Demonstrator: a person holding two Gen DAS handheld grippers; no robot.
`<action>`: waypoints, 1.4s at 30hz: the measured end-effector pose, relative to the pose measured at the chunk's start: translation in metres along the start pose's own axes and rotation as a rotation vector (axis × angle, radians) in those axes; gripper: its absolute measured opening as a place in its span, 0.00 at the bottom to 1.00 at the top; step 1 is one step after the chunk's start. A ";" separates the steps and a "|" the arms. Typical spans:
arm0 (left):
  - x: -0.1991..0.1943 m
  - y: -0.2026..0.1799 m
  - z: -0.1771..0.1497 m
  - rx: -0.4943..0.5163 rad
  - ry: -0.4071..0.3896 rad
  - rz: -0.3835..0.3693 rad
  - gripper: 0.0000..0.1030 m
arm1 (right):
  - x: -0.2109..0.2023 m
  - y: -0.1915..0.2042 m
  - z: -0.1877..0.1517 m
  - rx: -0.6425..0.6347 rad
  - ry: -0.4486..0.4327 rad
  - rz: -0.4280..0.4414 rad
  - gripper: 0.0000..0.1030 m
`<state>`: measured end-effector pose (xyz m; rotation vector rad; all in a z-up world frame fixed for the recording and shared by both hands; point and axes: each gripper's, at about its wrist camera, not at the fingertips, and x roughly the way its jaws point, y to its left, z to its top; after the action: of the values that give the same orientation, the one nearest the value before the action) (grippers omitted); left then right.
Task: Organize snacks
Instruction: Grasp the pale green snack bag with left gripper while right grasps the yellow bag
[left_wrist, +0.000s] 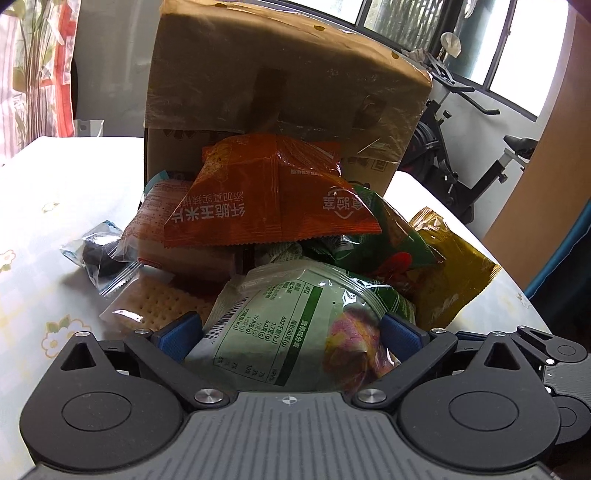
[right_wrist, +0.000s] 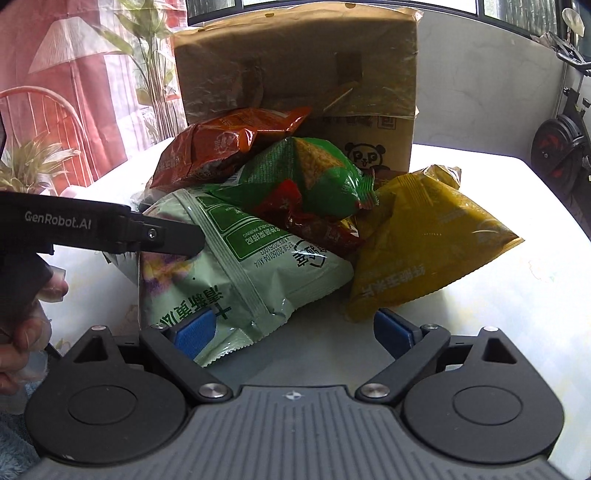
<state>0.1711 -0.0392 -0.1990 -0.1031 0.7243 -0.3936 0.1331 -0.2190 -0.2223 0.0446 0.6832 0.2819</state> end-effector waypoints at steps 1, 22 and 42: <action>0.000 -0.001 -0.001 0.005 -0.006 0.003 1.00 | 0.000 0.000 0.000 0.000 -0.001 -0.001 0.92; -0.046 0.009 -0.013 0.009 -0.020 -0.021 0.66 | -0.006 0.006 0.000 -0.027 -0.030 0.019 0.91; -0.101 0.026 -0.019 -0.020 -0.116 0.032 0.61 | -0.015 -0.016 -0.001 0.087 -0.048 -0.048 0.91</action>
<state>0.0981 0.0247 -0.1565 -0.1323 0.6149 -0.3465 0.1252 -0.2380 -0.2164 0.1176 0.6478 0.2047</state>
